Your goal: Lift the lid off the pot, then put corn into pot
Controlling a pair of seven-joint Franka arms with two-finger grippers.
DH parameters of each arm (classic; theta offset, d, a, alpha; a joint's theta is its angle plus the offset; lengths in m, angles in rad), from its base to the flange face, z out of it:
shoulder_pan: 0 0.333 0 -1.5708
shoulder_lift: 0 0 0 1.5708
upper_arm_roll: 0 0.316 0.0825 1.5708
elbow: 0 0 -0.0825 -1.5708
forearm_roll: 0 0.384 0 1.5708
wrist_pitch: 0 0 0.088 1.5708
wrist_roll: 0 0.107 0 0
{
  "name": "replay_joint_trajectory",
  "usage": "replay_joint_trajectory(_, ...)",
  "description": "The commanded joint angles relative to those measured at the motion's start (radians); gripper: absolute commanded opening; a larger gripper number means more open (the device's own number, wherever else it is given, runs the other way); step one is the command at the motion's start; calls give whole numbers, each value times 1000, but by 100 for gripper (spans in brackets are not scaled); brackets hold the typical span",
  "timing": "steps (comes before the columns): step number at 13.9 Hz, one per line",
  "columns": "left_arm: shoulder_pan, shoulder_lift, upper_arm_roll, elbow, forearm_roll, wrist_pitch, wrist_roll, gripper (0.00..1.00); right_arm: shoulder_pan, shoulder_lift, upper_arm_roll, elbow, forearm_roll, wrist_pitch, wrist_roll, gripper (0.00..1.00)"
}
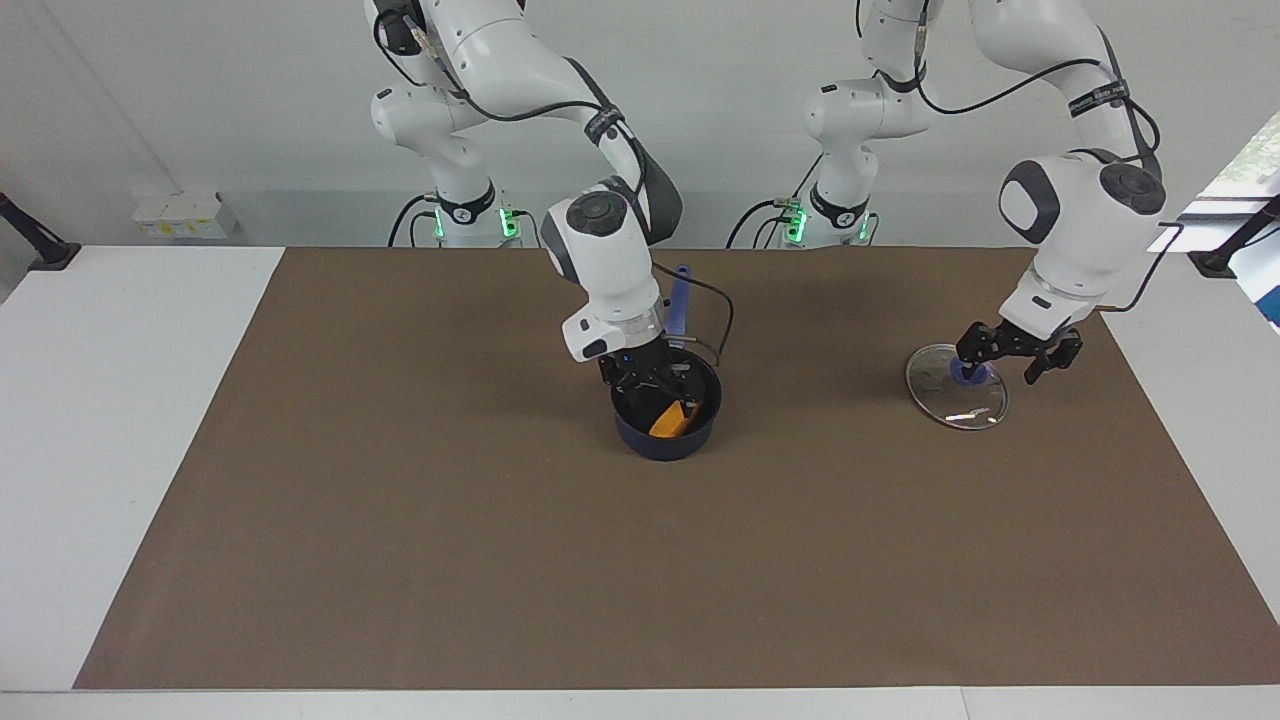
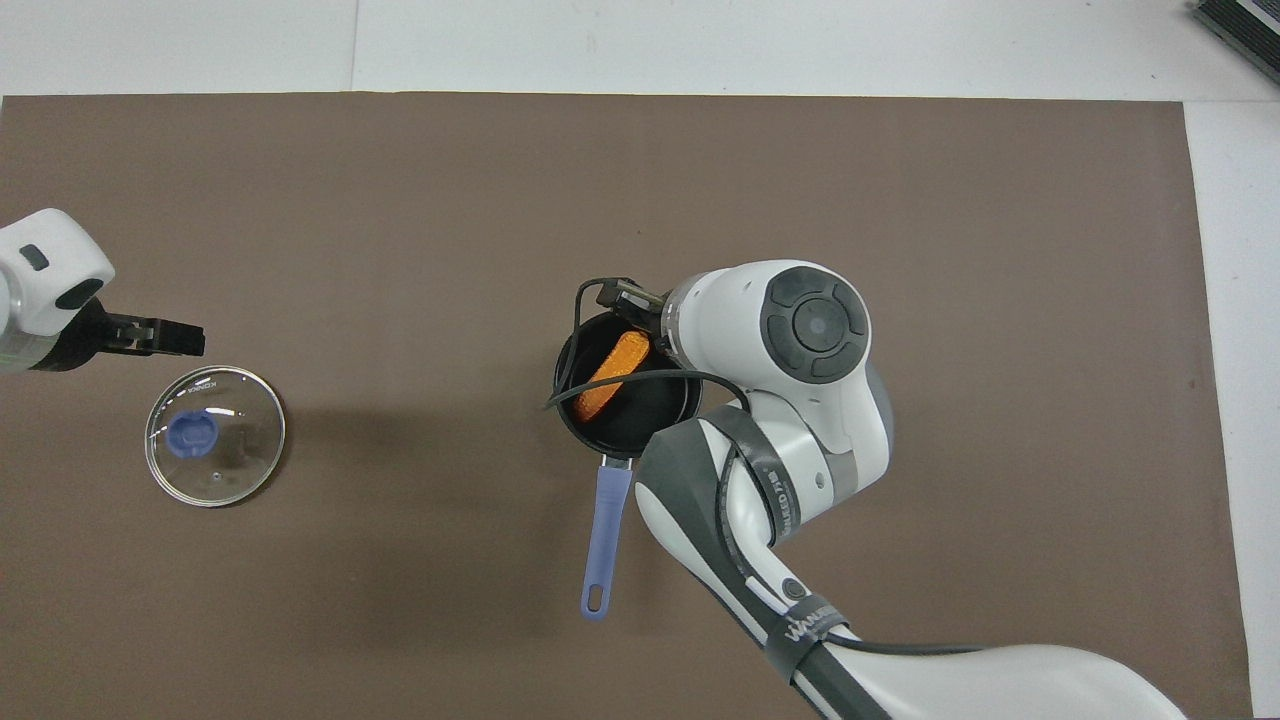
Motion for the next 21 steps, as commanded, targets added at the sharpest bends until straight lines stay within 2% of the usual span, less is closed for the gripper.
replay_joint_trajectory(1,-15,15,9,109,-2,-118,-15,100,-64,-95,5,-17,-3,-110,-71,100)
replay_joint_trajectory(5,-15,3,2,227,-10,-274,-26,100,-179,-198,0,-20,-12,-261,-201,100)
replay_joint_trajectory(7,-15,0,2,297,-10,-363,-64,100,-252,-257,2,-24,-59,-337,-253,100)
replay_joint_trajectory(10,-15,-6,-13,378,-10,-484,-70,100,-356,-306,0,-23,-87,-393,-420,100)
replay_joint_trajectory(15,-23,-31,-25,340,-10,-483,-95,100,-500,-329,-12,22,-92,-503,-701,100)
replay_joint_trajectory(21,-30,-29,-24,329,-10,-482,-93,100,-519,-286,-7,204,-188,-678,-734,100)
